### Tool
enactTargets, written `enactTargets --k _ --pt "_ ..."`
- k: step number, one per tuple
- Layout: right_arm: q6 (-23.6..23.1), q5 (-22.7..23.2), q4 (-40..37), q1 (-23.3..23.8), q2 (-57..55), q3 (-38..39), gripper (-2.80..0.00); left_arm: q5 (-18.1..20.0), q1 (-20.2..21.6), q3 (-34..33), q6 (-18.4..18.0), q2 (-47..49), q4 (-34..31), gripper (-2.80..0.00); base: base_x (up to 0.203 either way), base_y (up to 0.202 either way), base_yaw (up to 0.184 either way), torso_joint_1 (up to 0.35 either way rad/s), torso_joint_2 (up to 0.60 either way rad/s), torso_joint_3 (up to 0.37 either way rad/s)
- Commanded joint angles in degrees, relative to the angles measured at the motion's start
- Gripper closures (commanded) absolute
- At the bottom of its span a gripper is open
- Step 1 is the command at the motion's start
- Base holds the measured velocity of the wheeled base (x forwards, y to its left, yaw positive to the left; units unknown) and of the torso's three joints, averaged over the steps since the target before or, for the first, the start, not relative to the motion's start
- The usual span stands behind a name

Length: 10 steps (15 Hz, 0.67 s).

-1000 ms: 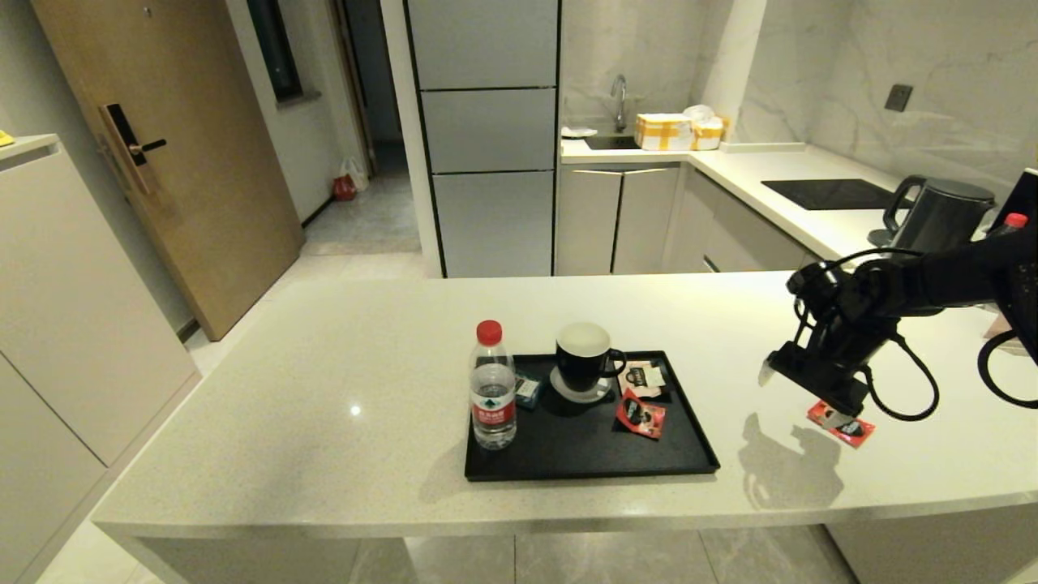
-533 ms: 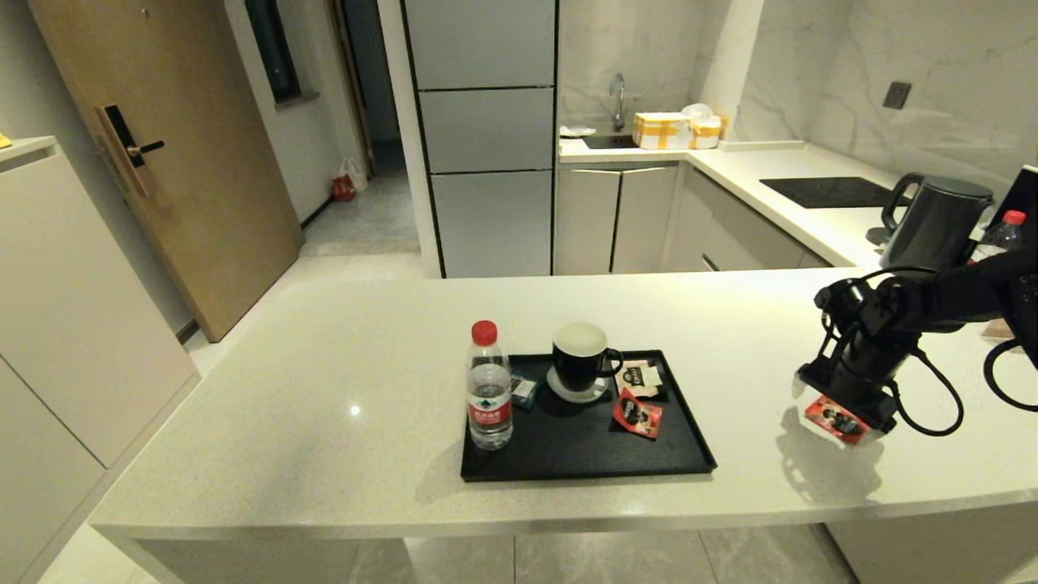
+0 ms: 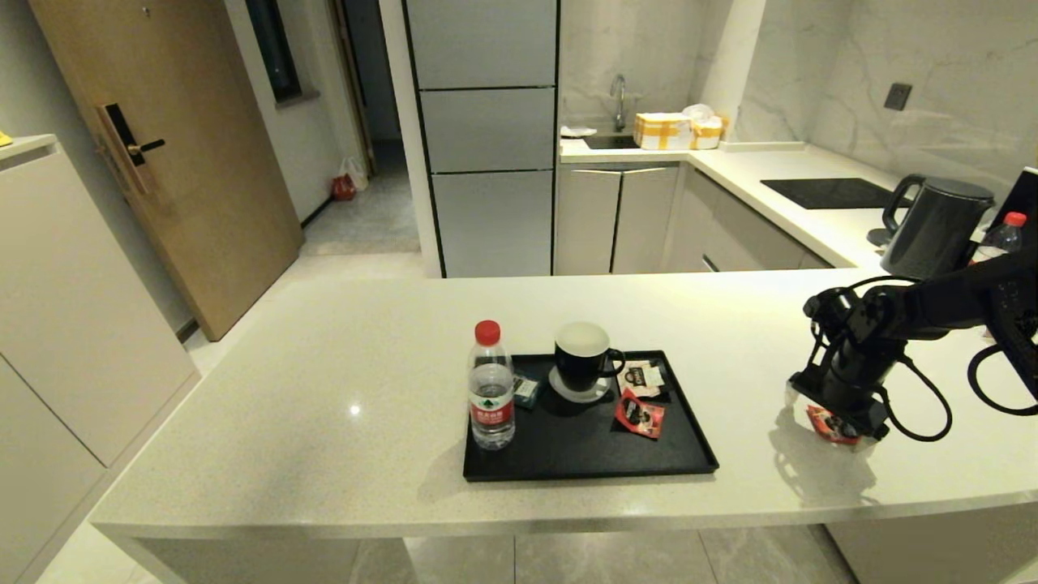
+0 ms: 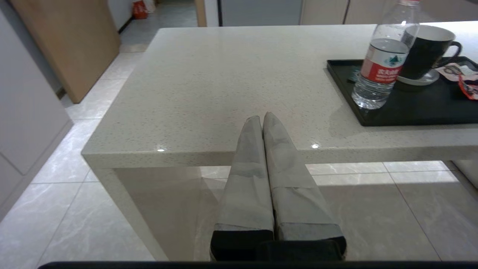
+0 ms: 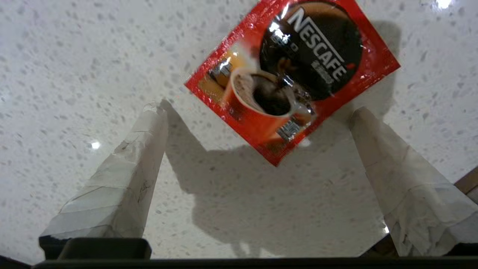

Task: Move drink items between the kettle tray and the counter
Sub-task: Return the tea bag to its original position

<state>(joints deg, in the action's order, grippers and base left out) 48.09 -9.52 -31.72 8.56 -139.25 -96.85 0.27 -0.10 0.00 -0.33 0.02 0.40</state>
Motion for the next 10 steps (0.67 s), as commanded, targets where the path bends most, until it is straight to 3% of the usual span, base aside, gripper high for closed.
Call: enactTargets --k 1,8,9,10 --pt "0.26 -0.25 1.52 0.53 -0.58 0.80 -2.80 0.00 0.01 0.00 -0.02 -0.02 0.04 0.00 0.000 0.000 0.000 0.000 0.00 0.000" --pt "-0.28 -0.68 1.75 1.19 -1.37 1.14 -2.80 0.00 0.01 0.00 -0.02 -0.02 0.04 0.00 0.000 0.000 0.000 0.000 0.00 0.000" --pt "-0.28 -0.67 1.84 1.19 -1.74 1.05 -1.03 0.00 0.01 -0.02 -0.02 -0.02 0.04 0.00 0.000 0.000 0.000 0.000 0.00 0.000" --pt "-0.28 -0.68 1.89 1.19 -2.00 1.07 0.00 0.00 0.01 -0.08 -0.02 -0.02 0.04 0.00 0.000 0.000 0.000 0.000 0.00 0.000"
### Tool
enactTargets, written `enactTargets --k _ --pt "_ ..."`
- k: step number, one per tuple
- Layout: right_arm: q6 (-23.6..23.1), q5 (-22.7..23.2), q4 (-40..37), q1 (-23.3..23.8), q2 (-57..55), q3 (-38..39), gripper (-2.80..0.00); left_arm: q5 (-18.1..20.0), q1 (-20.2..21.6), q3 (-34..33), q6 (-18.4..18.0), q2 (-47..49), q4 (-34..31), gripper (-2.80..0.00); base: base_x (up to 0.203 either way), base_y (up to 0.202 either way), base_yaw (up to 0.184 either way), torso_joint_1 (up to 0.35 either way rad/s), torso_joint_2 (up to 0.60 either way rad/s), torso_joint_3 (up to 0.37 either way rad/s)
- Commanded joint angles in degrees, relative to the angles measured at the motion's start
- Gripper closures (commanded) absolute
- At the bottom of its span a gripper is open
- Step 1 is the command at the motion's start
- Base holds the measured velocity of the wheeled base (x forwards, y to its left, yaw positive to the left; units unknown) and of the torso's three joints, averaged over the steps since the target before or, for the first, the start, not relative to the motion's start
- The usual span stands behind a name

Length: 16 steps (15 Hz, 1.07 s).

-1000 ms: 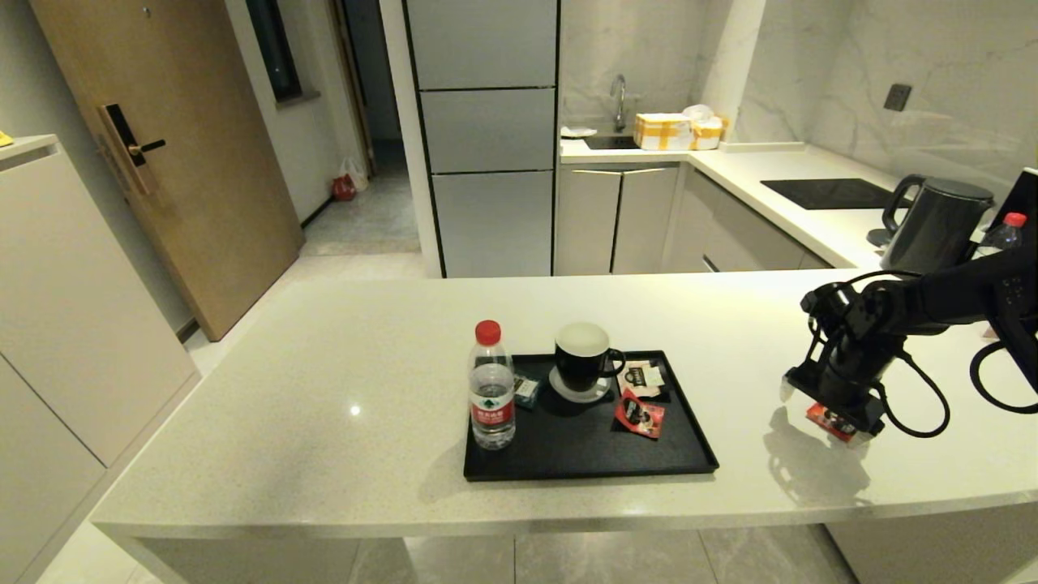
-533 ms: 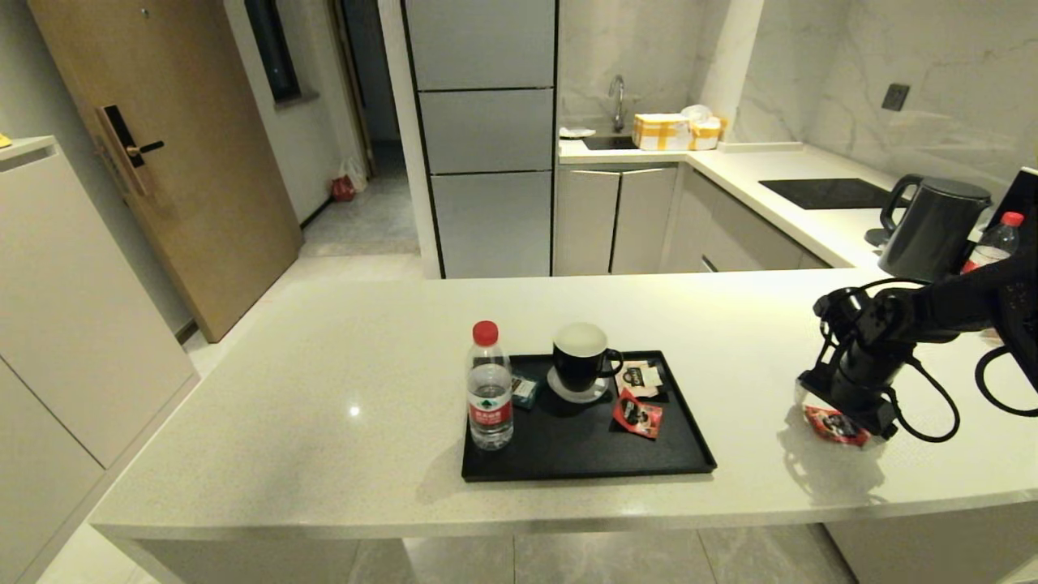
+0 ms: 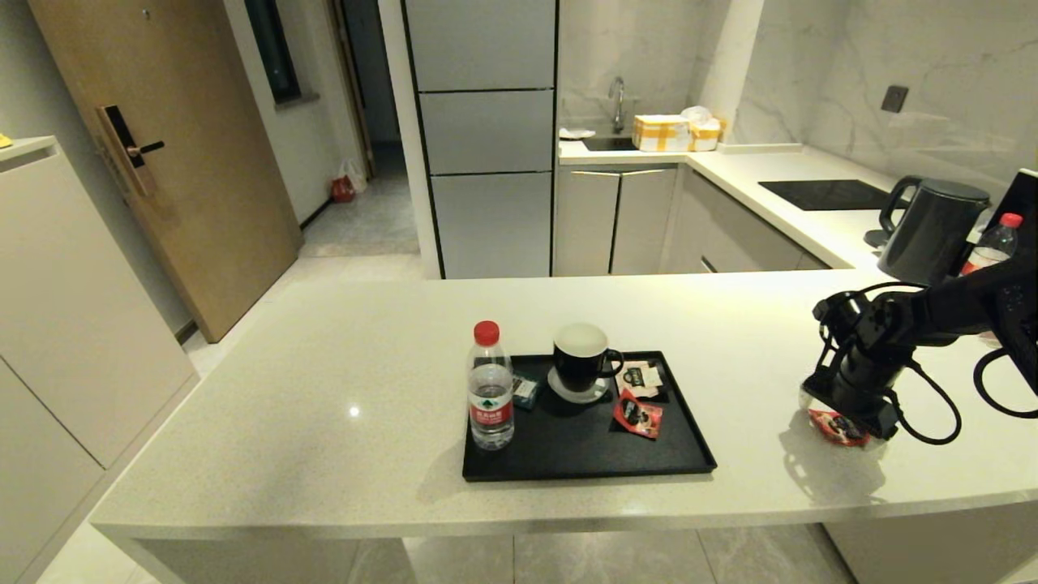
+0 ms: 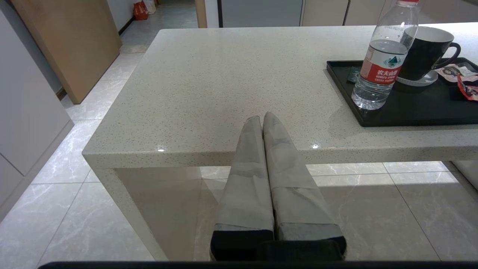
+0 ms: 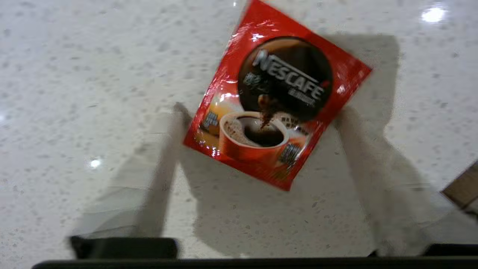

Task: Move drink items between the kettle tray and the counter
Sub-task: Return the tea bag to its original position

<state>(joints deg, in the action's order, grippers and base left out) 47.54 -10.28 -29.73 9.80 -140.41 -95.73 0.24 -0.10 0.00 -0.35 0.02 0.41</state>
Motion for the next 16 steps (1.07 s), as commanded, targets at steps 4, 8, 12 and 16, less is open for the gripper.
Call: enactTargets --k 4,8,12,16 --pt "0.18 0.08 -0.06 -0.05 -1.18 -0.16 0.00 0.02 0.01 0.00 0.00 -0.02 0.03 0.00 0.000 0.000 0.000 0.000 0.00 0.000" --pt "0.09 0.08 -0.05 -0.35 -1.05 -0.16 0.00 0.02 0.01 -0.09 0.00 -0.02 0.03 0.00 0.000 0.000 0.000 0.000 0.00 0.000" --pt "-0.04 0.45 -0.89 -4.81 2.51 0.06 0.00 0.02 0.01 0.00 0.00 -0.02 0.03 0.00 0.000 0.000 0.000 0.000 0.00 0.000" --pt "-0.61 0.84 -2.34 -10.30 6.87 -0.04 0.00 0.02 0.01 0.00 0.00 -0.02 0.03 0.00 0.000 0.000 0.000 0.000 0.00 0.000"
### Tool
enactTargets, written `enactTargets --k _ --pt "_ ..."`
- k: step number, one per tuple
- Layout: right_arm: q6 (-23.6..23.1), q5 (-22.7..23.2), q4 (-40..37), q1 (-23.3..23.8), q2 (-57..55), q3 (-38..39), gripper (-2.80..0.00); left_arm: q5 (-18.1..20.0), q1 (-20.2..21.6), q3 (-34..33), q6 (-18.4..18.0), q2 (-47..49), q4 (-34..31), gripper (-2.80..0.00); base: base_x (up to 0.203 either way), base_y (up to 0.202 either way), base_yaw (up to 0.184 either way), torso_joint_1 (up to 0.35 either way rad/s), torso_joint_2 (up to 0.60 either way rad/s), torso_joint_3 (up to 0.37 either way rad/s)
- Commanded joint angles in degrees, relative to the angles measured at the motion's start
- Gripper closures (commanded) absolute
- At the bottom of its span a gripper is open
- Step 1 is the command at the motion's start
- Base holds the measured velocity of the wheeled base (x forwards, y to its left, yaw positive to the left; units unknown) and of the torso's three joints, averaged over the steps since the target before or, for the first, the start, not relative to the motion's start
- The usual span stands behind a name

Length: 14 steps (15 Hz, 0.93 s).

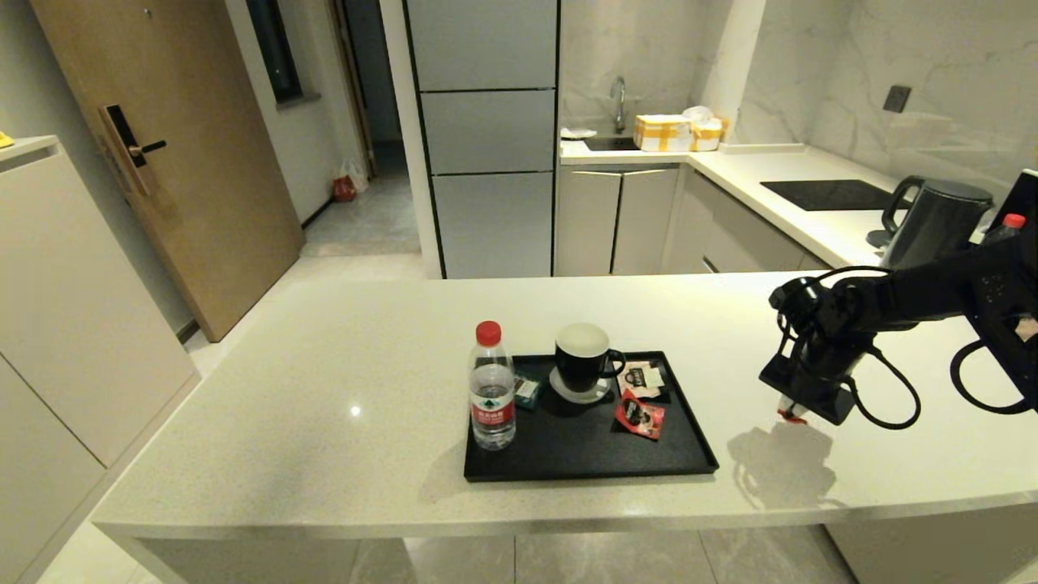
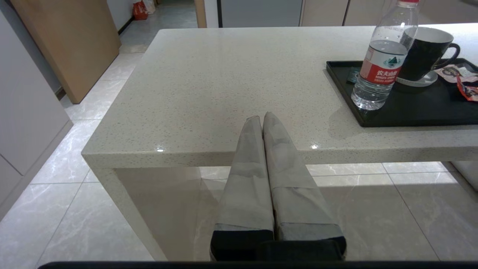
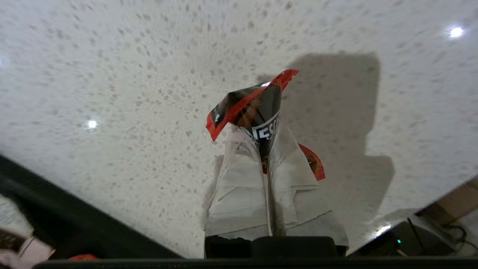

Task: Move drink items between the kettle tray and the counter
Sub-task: Return the tea bag to its original position

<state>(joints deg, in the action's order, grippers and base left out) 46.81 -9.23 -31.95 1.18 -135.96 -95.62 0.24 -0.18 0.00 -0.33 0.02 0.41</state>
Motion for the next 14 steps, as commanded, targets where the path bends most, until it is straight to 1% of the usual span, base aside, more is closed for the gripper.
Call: enactTargets --k 1,2,4,6,8,14 --pt "-0.45 -0.13 -0.62 -5.70 5.54 -0.29 0.00 0.02 0.09 -0.09 -0.02 -0.02 0.03 0.00 0.000 0.000 0.000 0.000 0.00 0.000" --pt "-1.41 -0.04 -1.20 -11.90 9.34 -0.44 0.00 0.02 0.09 -0.04 -0.02 -0.02 0.03 0.00 0.000 0.000 0.000 0.000 0.00 0.000" --pt "-4.67 0.07 -2.08 -21.27 14.70 -0.65 0.00 0.02 0.09 0.00 -0.02 -0.02 0.03 0.00 0.000 0.000 0.000 0.000 0.00 0.000" --pt "-8.41 0.03 -2.45 -26.43 16.79 -0.94 0.00 0.02 0.09 0.00 -0.02 -0.02 0.03 0.00 0.000 0.000 0.000 0.000 0.00 0.000" --pt "-9.12 -0.04 -2.51 -29.02 14.78 -1.04 0.00 0.02 0.09 -0.03 -0.02 -0.02 0.03 0.00 0.000 0.000 0.000 0.000 0.00 0.000" --pt "-8.37 -0.53 -1.95 -29.47 3.31 -1.34 0.00 0.02 0.09 -0.06 -0.02 -0.02 0.03 0.00 0.000 0.000 0.000 0.000 0.00 0.000"
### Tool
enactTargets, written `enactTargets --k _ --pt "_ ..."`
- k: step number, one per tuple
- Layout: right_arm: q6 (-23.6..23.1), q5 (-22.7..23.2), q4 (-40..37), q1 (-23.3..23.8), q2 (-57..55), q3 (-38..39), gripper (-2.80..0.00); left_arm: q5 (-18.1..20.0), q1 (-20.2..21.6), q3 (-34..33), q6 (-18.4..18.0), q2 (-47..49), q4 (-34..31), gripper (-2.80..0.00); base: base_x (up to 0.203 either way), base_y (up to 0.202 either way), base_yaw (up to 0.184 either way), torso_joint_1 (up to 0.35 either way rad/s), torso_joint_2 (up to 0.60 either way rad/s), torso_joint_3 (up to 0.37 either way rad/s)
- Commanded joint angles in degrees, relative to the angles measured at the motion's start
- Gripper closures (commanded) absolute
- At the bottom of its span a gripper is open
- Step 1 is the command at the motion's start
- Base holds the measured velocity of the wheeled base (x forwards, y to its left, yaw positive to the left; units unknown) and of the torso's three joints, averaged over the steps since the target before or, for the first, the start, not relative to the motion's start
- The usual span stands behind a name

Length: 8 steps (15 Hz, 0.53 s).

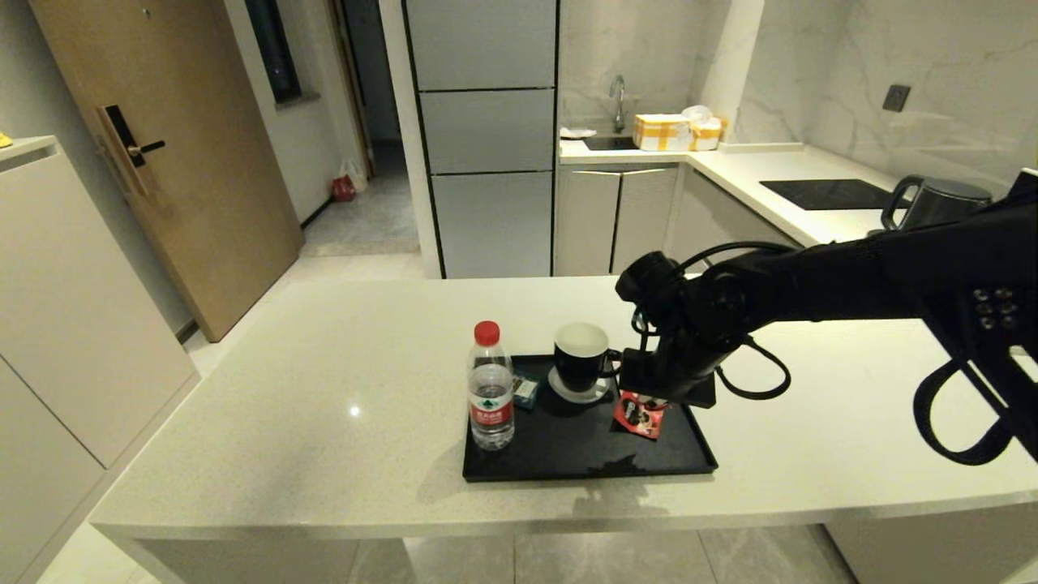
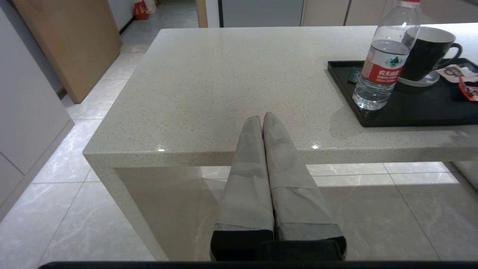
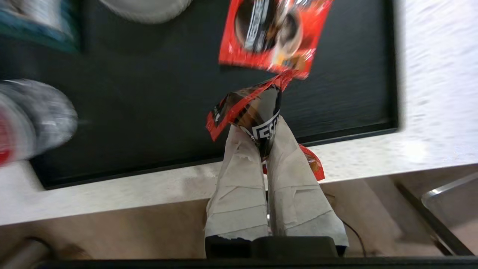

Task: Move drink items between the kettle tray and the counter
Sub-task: Return the tea bag to its original position

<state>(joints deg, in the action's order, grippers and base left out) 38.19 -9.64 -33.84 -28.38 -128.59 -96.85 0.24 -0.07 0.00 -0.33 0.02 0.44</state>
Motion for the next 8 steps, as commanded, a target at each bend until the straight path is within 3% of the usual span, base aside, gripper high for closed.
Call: enactTargets --k 1,2,3,6,8 --pt "0.27 -0.19 0.06 0.14 -5.72 -0.32 0.00 0.02 -0.01 -0.01 -0.02 -0.02 0.00 0.00 0.000 0.000 0.000 0.000 0.00 0.000" --pt "0.15 -0.27 0.09 0.23 -6.81 -0.36 -1.74 0.02 -0.01 -0.09 -0.02 -0.02 0.00 0.00 0.000 0.000 0.000 0.000 0.00 0.000" --pt "0.16 -0.66 0.20 0.25 -7.78 -0.58 -2.80 0.02 -0.01 0.00 -0.02 -0.02 0.00 0.00 0.000 0.000 0.000 0.000 0.00 0.000" --pt "0.67 -1.52 0.08 0.45 -7.33 -2.24 -2.80 0.02 -0.01 0.00 -0.02 -0.02 0.00 0.00 0.000 0.000 0.000 0.000 0.00 0.000" --pt "0.79 -1.52 -0.21 0.63 -5.29 -2.13 -2.80 0.02 -0.01 0.00 -0.02 -0.02 0.00 0.00 -0.008 0.018 -0.102 0.005 0.01 0.004"
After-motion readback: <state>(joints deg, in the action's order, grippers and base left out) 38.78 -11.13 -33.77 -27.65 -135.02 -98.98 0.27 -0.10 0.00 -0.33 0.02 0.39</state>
